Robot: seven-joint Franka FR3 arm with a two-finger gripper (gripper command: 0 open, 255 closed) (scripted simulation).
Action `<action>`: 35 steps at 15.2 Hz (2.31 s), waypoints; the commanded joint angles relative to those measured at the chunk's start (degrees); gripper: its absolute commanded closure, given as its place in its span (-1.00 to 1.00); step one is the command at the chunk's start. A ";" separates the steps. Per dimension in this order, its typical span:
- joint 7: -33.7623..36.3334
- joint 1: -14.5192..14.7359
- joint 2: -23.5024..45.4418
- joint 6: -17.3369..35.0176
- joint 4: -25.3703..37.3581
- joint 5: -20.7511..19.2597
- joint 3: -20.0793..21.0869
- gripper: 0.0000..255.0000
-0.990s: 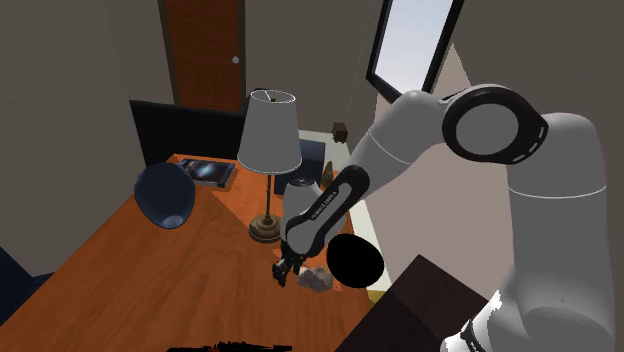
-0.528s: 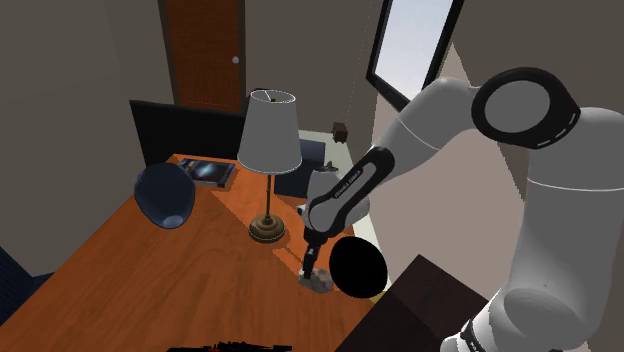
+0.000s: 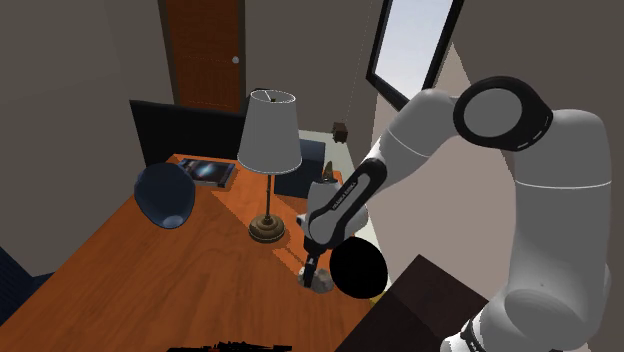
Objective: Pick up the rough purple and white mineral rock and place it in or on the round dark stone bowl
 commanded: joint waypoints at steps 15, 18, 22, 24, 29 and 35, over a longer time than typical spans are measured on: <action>0.03 0.11 0.50 0.27 0.25 -0.12 -0.15 1.00; -0.03 -0.26 -1.47 -0.97 -0.44 0.39 0.44 1.00; -0.31 -1.03 -4.85 -3.54 -1.21 1.35 1.41 1.00; -0.47 -1.39 -6.53 -4.89 -1.51 1.86 1.87 1.00; -0.93 -2.19 -10.65 -8.38 -2.04 3.21 2.89 1.00; -1.51 -2.92 -15.42 -12.83 -2.23 4.84 3.81 1.00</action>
